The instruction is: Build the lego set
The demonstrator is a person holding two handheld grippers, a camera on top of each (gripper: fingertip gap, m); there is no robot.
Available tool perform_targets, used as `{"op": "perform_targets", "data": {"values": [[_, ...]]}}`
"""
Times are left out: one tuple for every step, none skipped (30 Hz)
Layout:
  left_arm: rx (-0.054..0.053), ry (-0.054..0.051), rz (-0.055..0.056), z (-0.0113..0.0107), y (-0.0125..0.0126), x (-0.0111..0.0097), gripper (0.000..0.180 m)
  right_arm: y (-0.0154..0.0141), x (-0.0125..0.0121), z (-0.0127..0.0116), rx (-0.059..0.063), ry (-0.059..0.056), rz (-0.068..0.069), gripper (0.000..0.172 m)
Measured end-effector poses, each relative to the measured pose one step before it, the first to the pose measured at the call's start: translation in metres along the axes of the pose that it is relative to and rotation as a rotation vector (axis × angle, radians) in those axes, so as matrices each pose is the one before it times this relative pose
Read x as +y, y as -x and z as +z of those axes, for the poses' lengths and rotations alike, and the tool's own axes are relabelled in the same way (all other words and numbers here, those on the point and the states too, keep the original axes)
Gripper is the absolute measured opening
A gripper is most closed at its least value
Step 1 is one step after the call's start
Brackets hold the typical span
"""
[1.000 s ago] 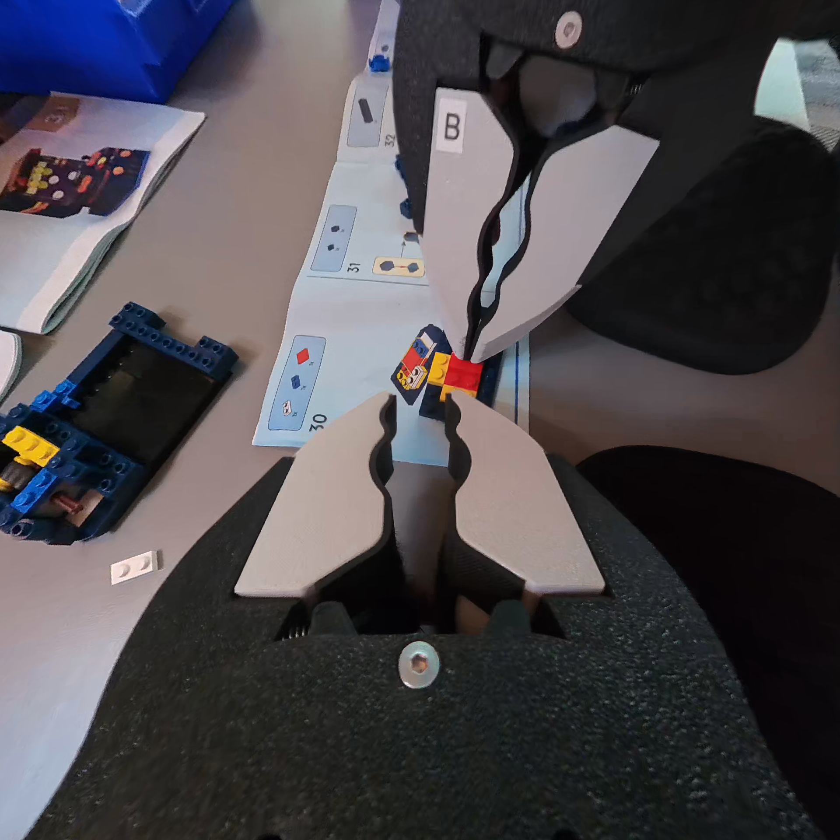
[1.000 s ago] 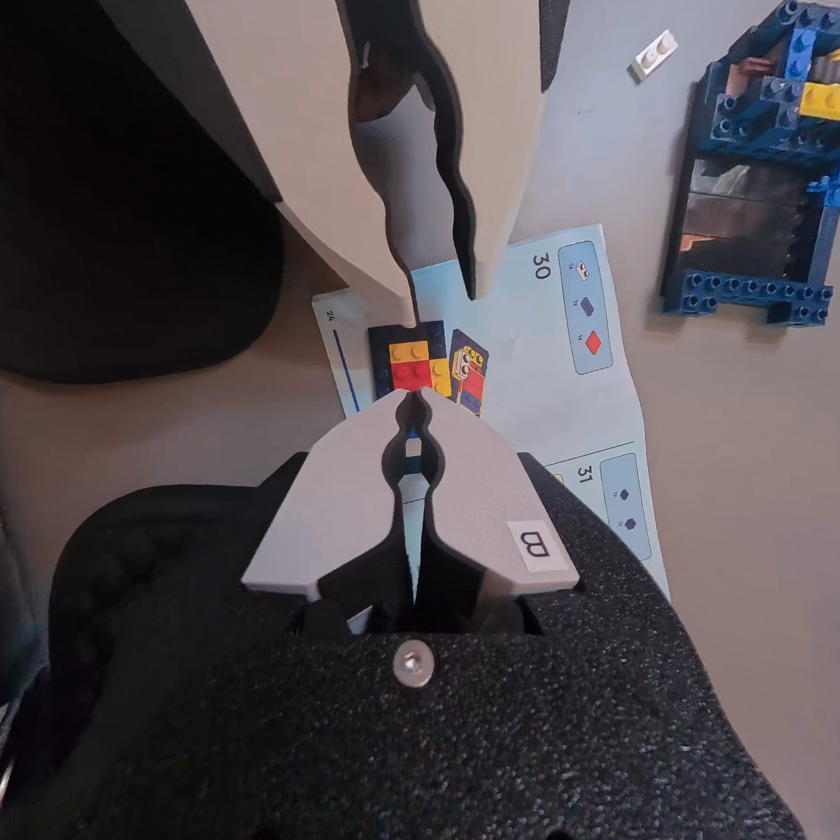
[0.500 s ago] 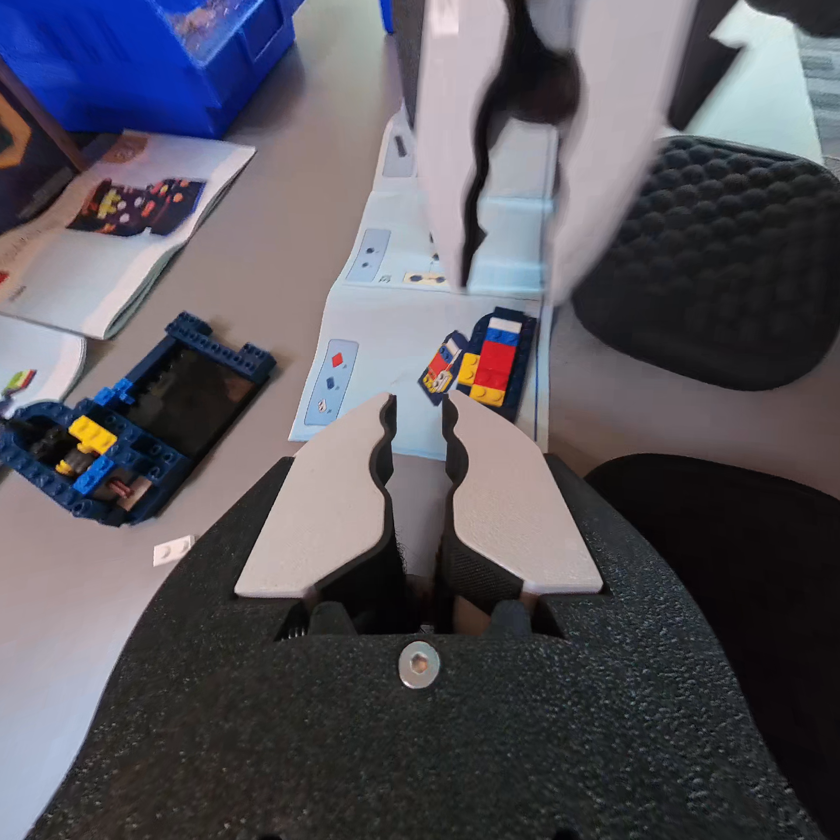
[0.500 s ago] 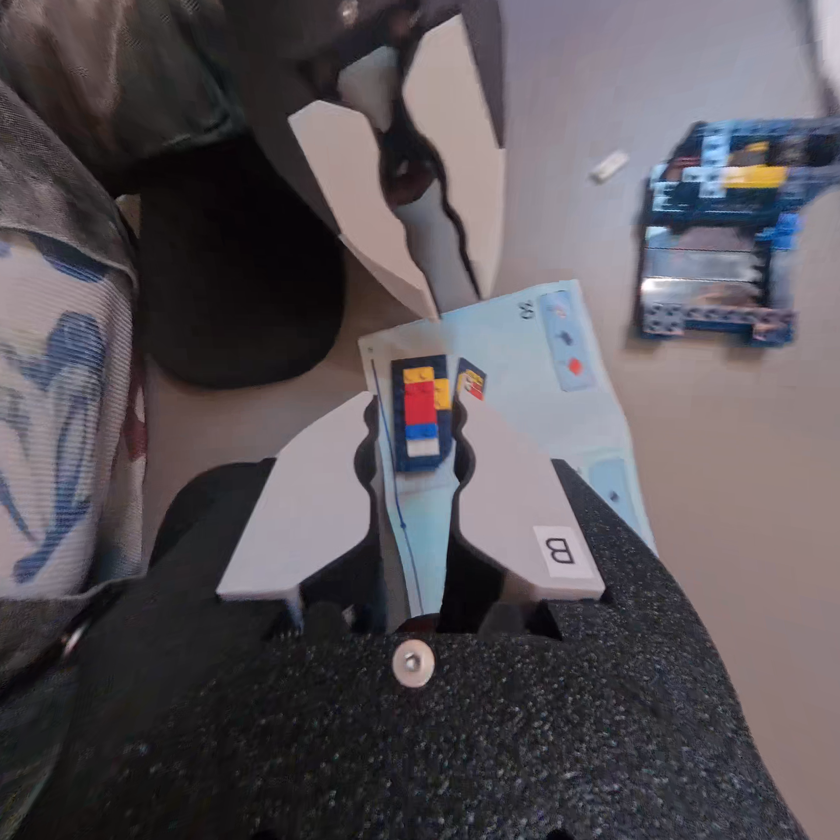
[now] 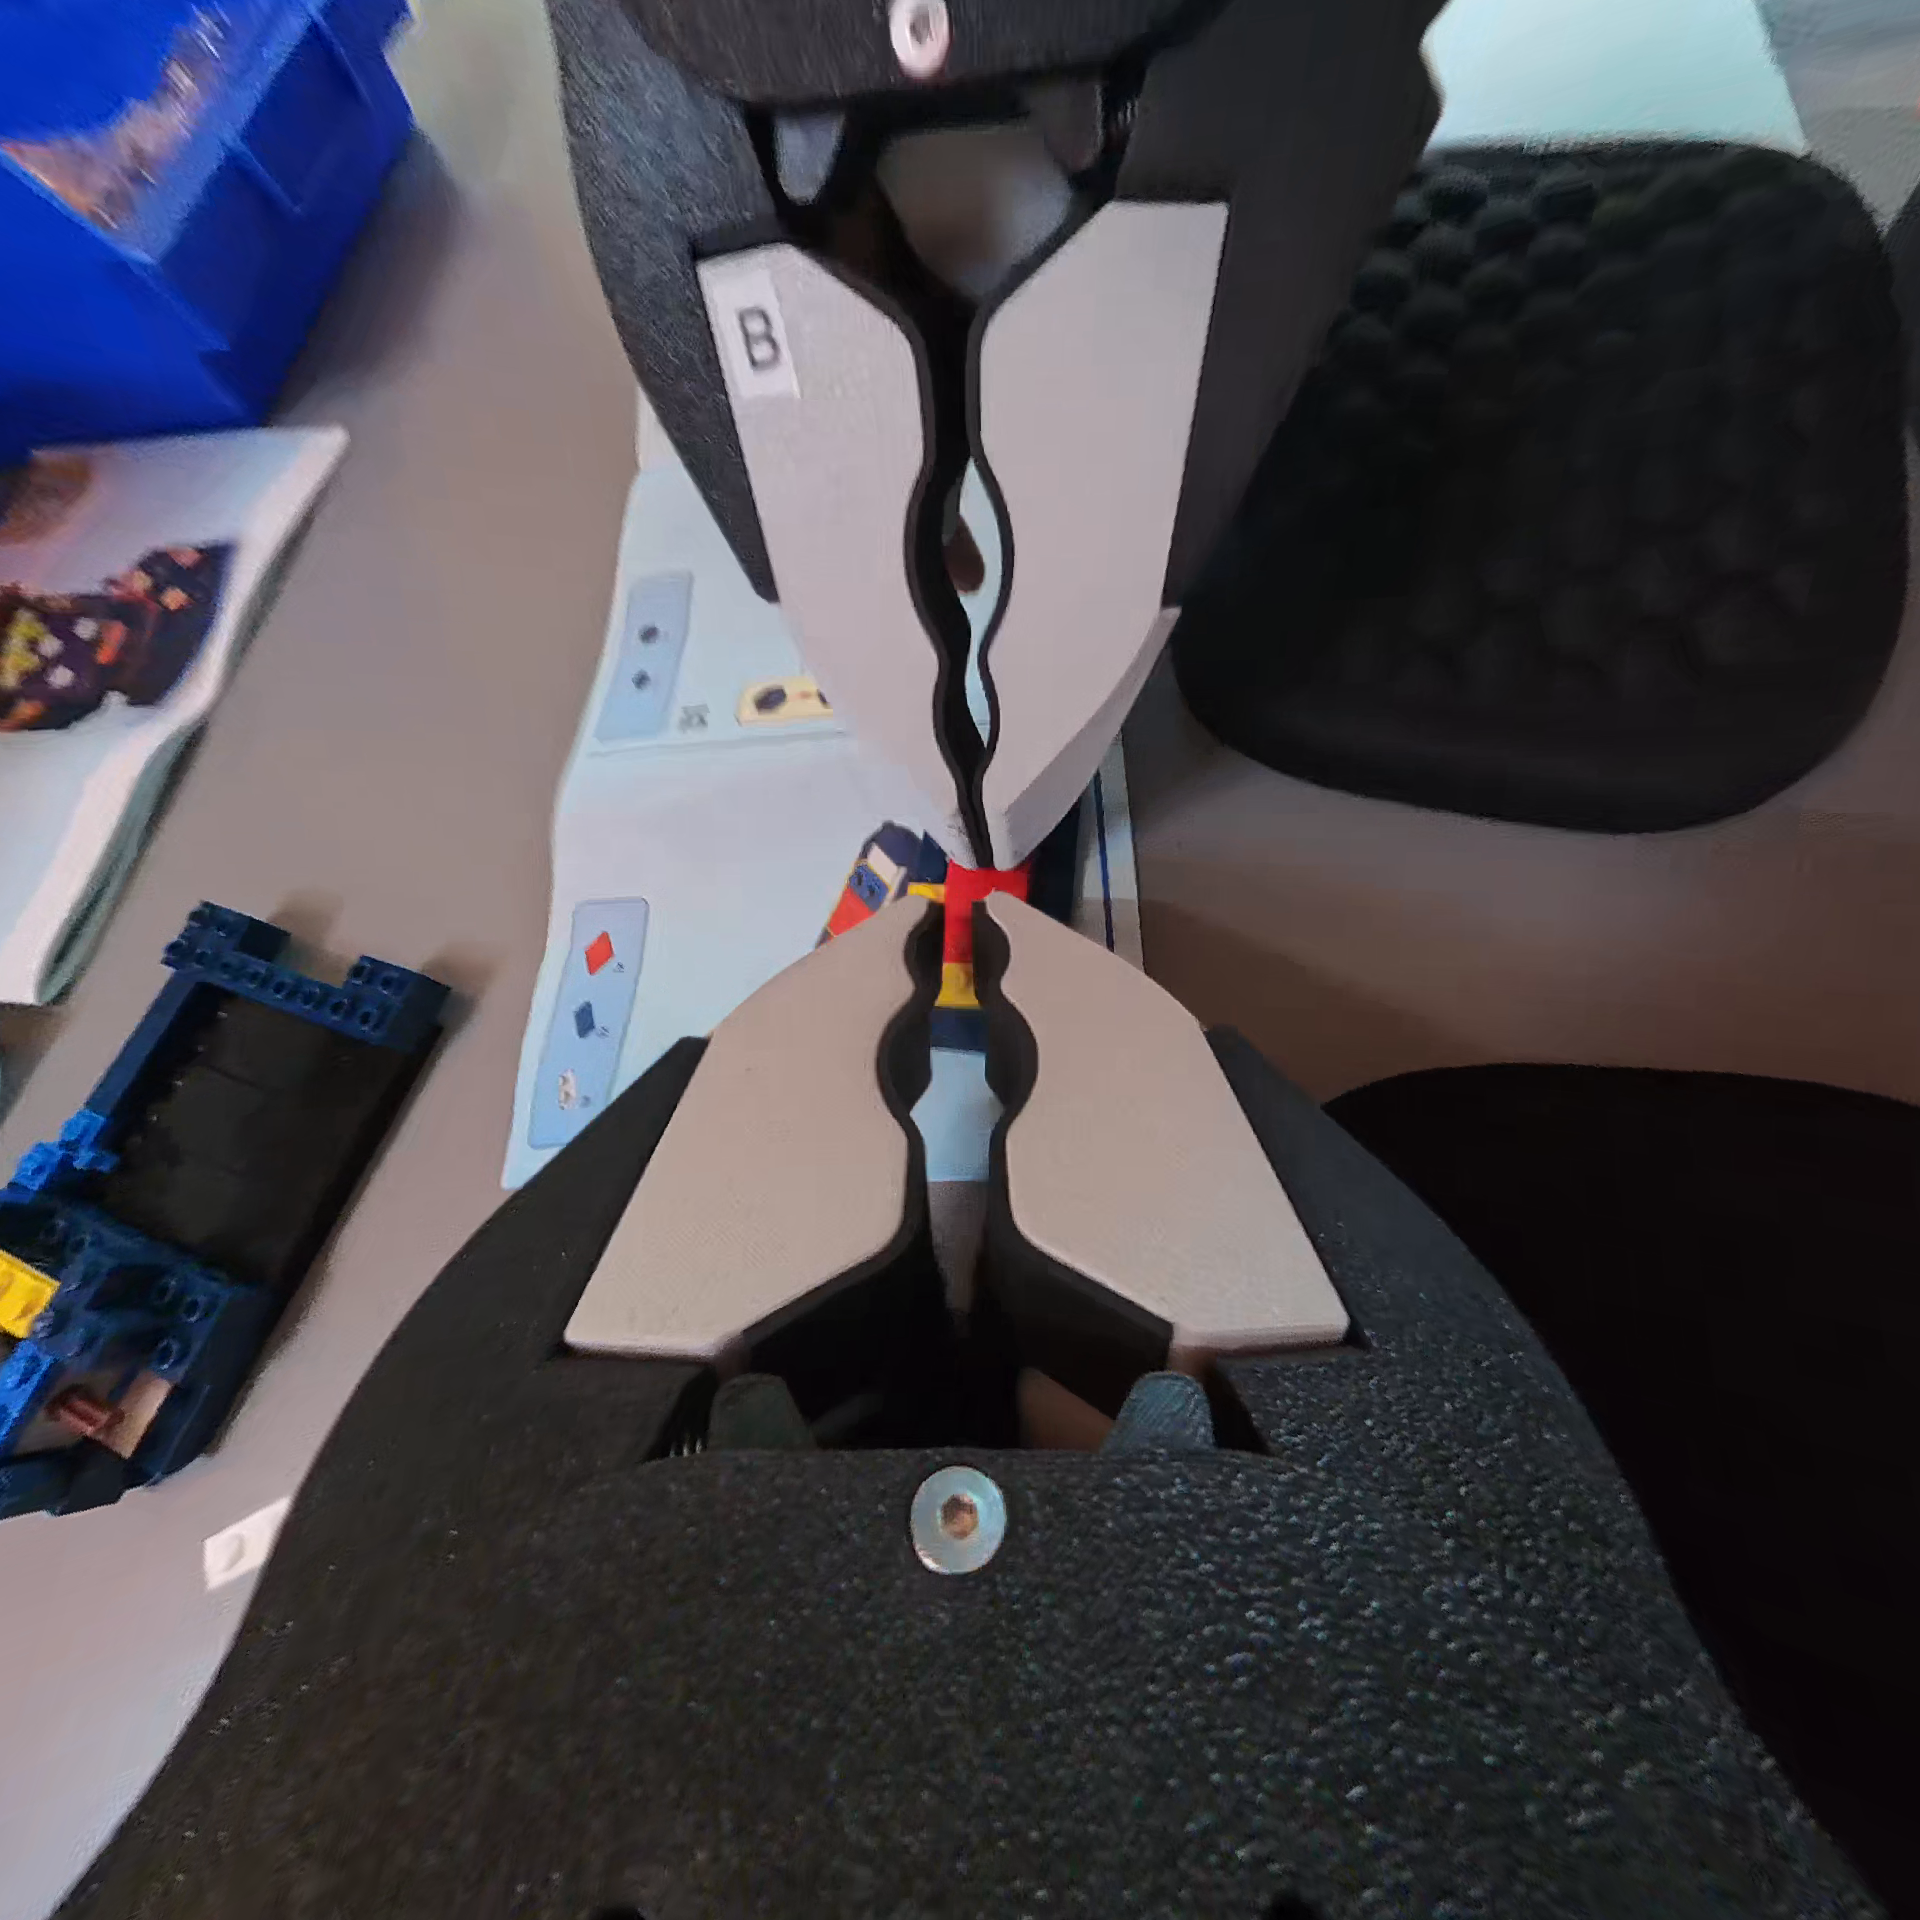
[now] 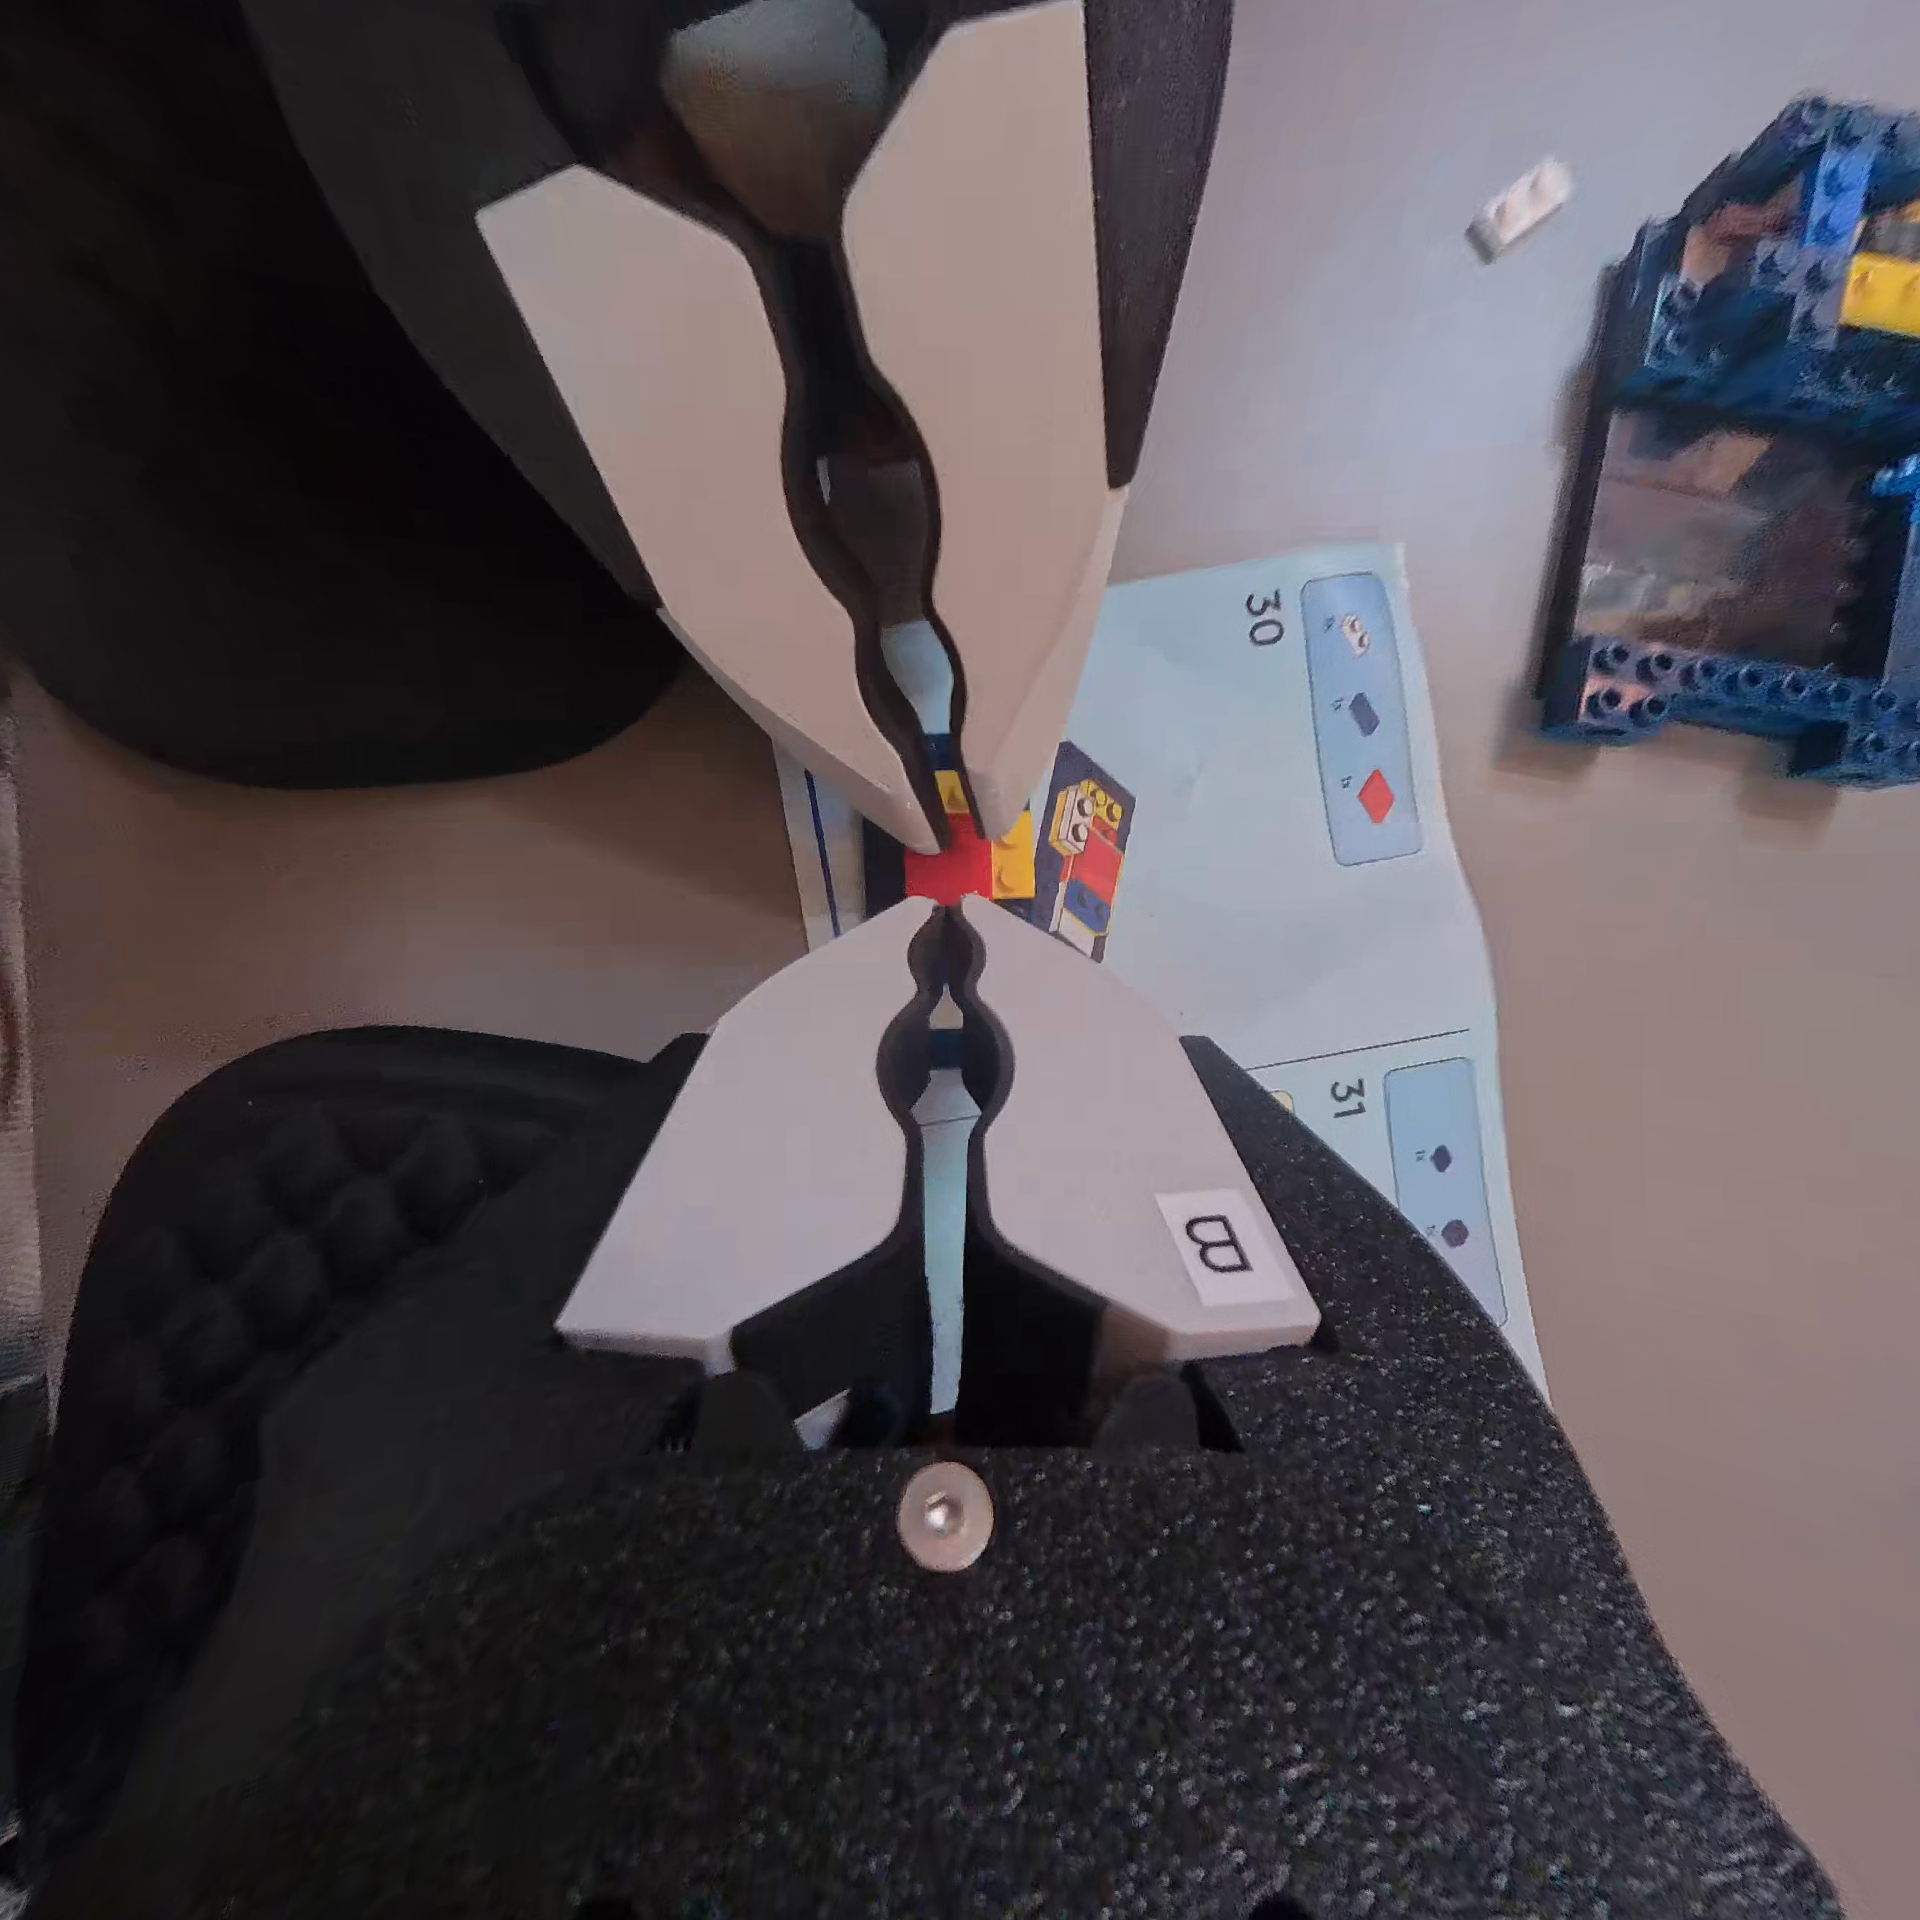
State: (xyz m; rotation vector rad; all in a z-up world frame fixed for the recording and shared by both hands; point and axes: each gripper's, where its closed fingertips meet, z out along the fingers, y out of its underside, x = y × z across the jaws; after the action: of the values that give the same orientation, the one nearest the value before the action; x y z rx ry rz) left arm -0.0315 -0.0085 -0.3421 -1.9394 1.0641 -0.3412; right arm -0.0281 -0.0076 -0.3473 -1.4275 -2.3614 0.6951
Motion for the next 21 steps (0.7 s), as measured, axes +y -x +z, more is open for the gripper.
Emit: {"op": "perform_targets", "data": {"values": [[0.0018, 0.0328, 0.0031, 0.00234, -0.00077, 0.00412, 0.005, -0.00007, 0.00042, 0.00021, -0.0047, 0.0112, 0.0164, 0.0], [-0.0075, 0.002, 0.0027, 0.00078, 0.0004, -0.00011, 0.004, -0.00003, 0.00017, 0.00004, -0.0041, 0.0084, 0.0266, 0.0], [-0.0008, 0.0005, -0.0033, -0.00015, 0.00027, 0.00024, 0.004, -0.00002, 0.00015, 0.00014, -0.0012, 0.01, 0.0241, 0.0], [0.003, 0.0009, -0.0126, -0.00099, 0.00074, 0.00075, 0.005, -0.00003, 0.00007, 0.00008, 0.0035, 0.0098, 0.0195, 0.0], [0.0074, -0.0056, -0.019, -0.00232, 0.00072, 0.00056, 0.007, 0.0, 0.00007, 0.00005, 0.0062, 0.0096, -0.0016, 0.0], [-0.0015, -0.0171, -0.0281, -0.00351, 0.00255, -0.00068, 0.01, 0.00017, -0.00023, 0.00006, 0.0105, 0.0028, -0.0423, 0.0], [-0.0033, -0.0205, -0.0318, -0.00423, 0.00322, -0.00104, 0.016, 0.00093, -0.0005, -0.00016, 0.0124, -0.0114, -0.065, 0.0], [0.0019, -0.0147, -0.0272, -0.00413, 0.00259, -0.00011, 0.022, 0.00462, -0.0017, -0.00086, -0.0193, -0.027, -0.0297, 0.012], [0.0043, -0.0033, -0.0186, -0.00299, 0.00184, 0.00157, 0.027, 0.00226, -0.00422, -0.0023, -0.0151, -0.0485, 0.0189, 0.024], [0.0013, 0.0095, -0.0088, -0.00158, 0.00155, 0.00282, 0.029, -0.00073, -0.00498, -0.00332, -0.0031, -0.0585, 0.0401, 0.035], [0.0031, 0.0151, 0.0013, -0.00013, 0.00022, 0.0029, 0.031, -0.00101, -0.00199, -0.00298, -0.0043, -0.0428, 0.0345, 0.041], [0.0071, 0.0195, 0.0086, 0.0008, -0.00119, 0.00298, 0.032, -0.00343, 0.00349, -0.00126, 0.0153, -0.0085, 0.0217, 0.046], [0.0037, 0.0198, 0.0096, 0.00138, -0.00091, 0.00277, 0.032, -0.00283, 0.00828, 0.00046, 0.0167, 0.0244, 0.0027, 0.052], [0.0047, 0.0211, 0.0089, 0.00158, -0.00135, 0.00276, 0.032, -0.00096, 0.00787, 0.00113, 0.0113, 0.0254, -0.007, 0.055], [0.0079, 0.0229, 0.0088, 0.00159, -0.0017, 0.00319, 0.032, 0.0, 0.00378, 0.00134, 0.0091, 0.0023, -0.0078, 0.052], [0.0069, 0.021, 0.0058, 0.00115, -0.00132, 0.003, 0.033, 0.00091, 0.00093, 0.00151, 0.0048, -0.0105, -0.0083, 0.048], [0.007, -0.0029, -0.0021, -0.0002, -0.00087, -0.00027, 0.033, 0.00017, 0.00145, 0.00173, 0.0089, -0.0013, -0.0106, 0.041], [0.0062, 0.0015, -0.0082, -0.00053, -0.00034, 0.00076, 0.033, -0.00147, 0.00199, 0.00138, 0.0171, 0.0074, -0.0182, 0.033], [0.0075, 0.0023, -0.0128, -0.00063, -0.00007, 0.00105, 0.034, -0.00006, 0.00023, 0.00053, 0.0053, -0.0016, -0.0217, 0.033], [0.0071, 0.0023, -0.0131, -0.00087, 0.00001, 0.0011, 0.034, 0.00009, -0.00036, -0.00005, -0.0026, -0.0009, -0.0134, 0.033], [0.0035, 0.0006, -0.0088, -0.00094, 0.00028, 0.00089, 0.034, -0.00047, -0.00042, 0.00001, -0.0036, 0.0008, -0.0066, 0.033]]}}
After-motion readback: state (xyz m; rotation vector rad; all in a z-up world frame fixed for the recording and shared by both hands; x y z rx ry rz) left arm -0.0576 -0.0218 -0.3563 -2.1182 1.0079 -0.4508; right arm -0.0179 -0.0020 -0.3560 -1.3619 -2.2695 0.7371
